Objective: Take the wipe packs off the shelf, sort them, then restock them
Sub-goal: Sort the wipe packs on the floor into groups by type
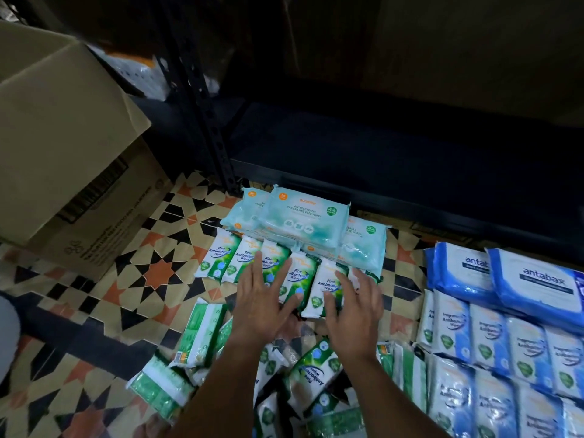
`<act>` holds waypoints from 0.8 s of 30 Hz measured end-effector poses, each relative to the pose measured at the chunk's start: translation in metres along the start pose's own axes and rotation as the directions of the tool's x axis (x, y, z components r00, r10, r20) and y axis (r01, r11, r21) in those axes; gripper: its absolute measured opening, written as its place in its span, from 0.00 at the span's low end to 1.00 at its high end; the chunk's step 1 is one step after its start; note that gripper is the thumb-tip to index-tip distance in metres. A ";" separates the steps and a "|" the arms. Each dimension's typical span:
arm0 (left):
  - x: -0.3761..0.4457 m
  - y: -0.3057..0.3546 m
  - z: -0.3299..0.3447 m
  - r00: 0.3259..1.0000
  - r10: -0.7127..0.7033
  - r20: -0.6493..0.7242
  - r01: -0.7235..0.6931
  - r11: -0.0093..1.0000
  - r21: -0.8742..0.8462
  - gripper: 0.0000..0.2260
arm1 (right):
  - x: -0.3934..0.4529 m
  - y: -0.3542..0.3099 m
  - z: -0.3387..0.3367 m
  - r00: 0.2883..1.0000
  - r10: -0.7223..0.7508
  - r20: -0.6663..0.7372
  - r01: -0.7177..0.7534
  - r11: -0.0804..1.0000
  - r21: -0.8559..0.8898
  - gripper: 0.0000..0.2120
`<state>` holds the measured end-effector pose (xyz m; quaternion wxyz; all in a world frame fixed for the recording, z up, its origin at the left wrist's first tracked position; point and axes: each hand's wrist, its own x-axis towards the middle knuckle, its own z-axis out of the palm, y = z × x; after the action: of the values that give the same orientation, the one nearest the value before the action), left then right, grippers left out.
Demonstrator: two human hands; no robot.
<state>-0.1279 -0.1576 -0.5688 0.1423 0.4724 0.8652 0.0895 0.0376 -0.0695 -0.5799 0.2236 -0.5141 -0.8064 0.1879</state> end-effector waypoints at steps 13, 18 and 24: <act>-0.001 0.015 0.009 0.999 -0.033 0.018 0.035 0.993 -0.110 0.28 | -0.017 0.011 -0.007 0.947 0.069 0.312 -0.021 0.987 -0.157 0.34; 0.002 0.012 0.012 1.000 -0.010 0.006 0.010 0.988 -0.154 0.27 | -0.010 0.007 -0.006 0.930 0.096 0.354 -0.006 0.969 -0.247 0.34; 0.015 -0.007 0.011 0.999 0.037 -0.013 -0.038 0.996 -0.075 0.26 | -0.002 -0.002 -0.017 0.883 0.146 0.445 -0.017 0.959 -0.282 0.35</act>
<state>-0.1378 -0.1490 -0.5832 0.1532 0.4825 0.8529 0.1275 0.0465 -0.0711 -0.5652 -0.0547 -0.5141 -0.8317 0.2025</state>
